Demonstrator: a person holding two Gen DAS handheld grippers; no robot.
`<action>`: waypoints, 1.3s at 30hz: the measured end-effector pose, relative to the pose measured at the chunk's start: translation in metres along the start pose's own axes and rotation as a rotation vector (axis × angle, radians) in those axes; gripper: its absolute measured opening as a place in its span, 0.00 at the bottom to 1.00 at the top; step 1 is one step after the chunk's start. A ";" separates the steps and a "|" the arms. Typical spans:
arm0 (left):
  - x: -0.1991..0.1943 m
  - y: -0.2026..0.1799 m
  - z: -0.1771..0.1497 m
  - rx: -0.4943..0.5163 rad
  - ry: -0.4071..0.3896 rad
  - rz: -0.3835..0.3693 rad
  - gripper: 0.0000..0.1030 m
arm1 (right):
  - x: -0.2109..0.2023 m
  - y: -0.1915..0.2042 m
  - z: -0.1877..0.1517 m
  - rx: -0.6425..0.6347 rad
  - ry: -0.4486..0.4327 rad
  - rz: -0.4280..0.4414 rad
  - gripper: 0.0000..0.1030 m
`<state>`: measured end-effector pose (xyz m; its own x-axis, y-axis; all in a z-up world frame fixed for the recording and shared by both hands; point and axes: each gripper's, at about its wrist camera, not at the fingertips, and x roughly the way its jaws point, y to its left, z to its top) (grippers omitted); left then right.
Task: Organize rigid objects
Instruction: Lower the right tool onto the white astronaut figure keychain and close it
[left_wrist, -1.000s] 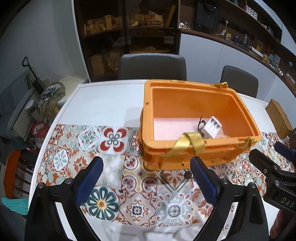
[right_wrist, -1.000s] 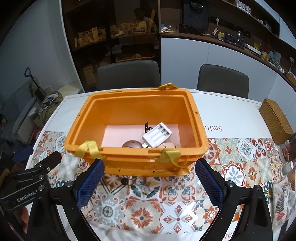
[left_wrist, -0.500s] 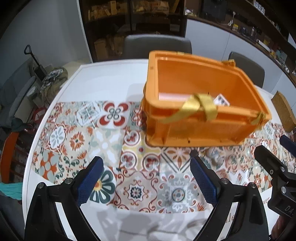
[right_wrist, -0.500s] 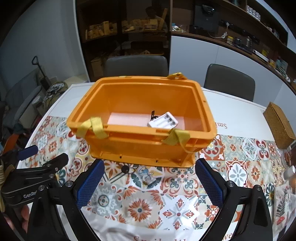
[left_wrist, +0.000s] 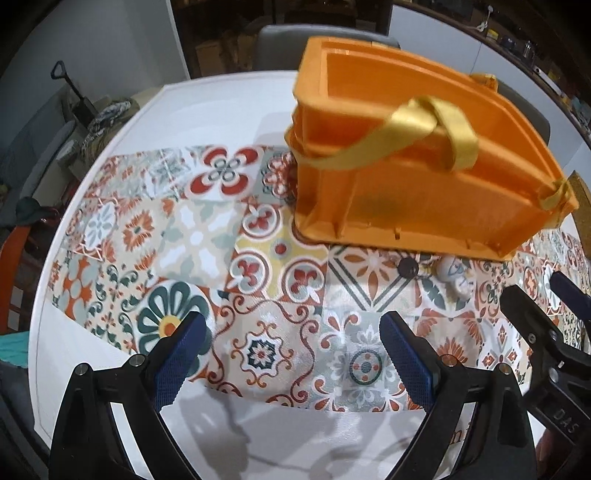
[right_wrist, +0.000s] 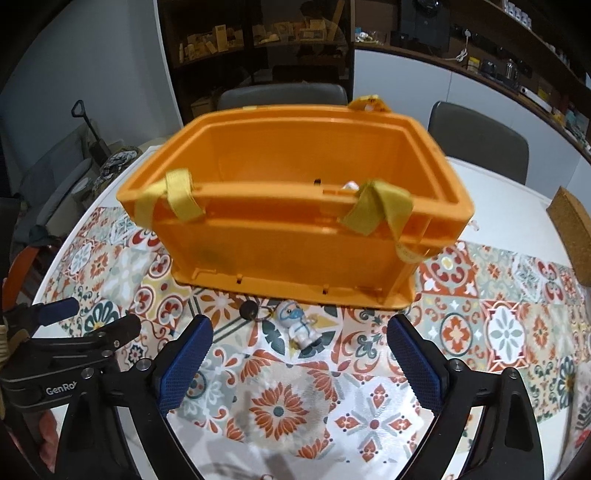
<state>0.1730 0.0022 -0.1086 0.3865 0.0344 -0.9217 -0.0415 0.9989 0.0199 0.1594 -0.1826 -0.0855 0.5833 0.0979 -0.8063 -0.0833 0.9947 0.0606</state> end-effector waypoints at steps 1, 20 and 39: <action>0.004 -0.001 -0.001 0.001 0.009 0.004 0.93 | 0.004 -0.001 -0.001 0.002 0.006 0.005 0.89; 0.061 -0.012 -0.002 -0.015 0.122 0.016 0.93 | 0.084 0.001 -0.012 -0.037 0.089 -0.014 0.71; 0.063 -0.006 -0.002 -0.023 0.118 0.020 0.93 | 0.113 0.017 -0.010 -0.052 0.105 -0.032 0.40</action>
<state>0.1957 -0.0017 -0.1671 0.2739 0.0491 -0.9605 -0.0697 0.9971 0.0311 0.2159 -0.1546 -0.1818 0.4988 0.0594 -0.8647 -0.1095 0.9940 0.0052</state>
